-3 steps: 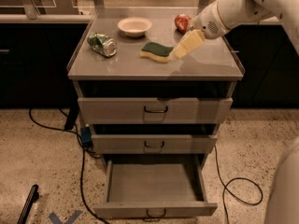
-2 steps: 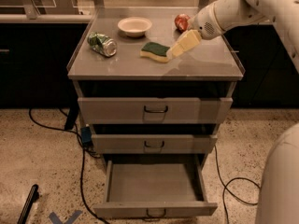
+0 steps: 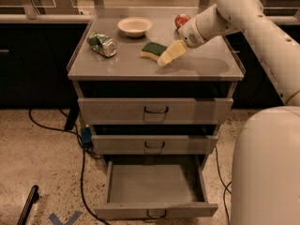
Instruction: Place sponge into bottom drawer
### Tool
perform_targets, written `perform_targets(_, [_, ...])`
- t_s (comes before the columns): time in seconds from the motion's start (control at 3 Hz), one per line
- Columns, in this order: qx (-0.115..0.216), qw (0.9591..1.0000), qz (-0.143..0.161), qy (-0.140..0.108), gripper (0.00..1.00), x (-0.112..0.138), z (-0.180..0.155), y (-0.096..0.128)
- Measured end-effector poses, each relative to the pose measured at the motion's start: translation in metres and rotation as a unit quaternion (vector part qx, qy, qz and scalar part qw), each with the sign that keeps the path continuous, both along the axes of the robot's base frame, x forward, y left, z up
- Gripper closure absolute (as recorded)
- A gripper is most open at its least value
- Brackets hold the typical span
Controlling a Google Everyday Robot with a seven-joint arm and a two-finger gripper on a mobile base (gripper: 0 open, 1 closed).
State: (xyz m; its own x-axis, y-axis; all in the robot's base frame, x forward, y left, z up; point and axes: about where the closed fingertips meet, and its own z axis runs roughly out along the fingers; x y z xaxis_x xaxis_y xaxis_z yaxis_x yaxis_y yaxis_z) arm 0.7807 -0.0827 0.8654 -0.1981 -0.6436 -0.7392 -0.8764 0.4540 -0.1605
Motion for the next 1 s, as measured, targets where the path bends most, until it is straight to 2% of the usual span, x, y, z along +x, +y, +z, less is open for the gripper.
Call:
perform_targets(0.33, [0.000,1.0000,-0.002,0.000,0.00,-0.002,-0.003,-0.001])
perform_targets(0.67, [0.009,0.9998,-0.006,0.016,0.00,0.004,-0.016,0.003])
perform_targets(1.0, [0.014,0.9994,0.003,0.032,0.00,0.013,-0.026,0.017])
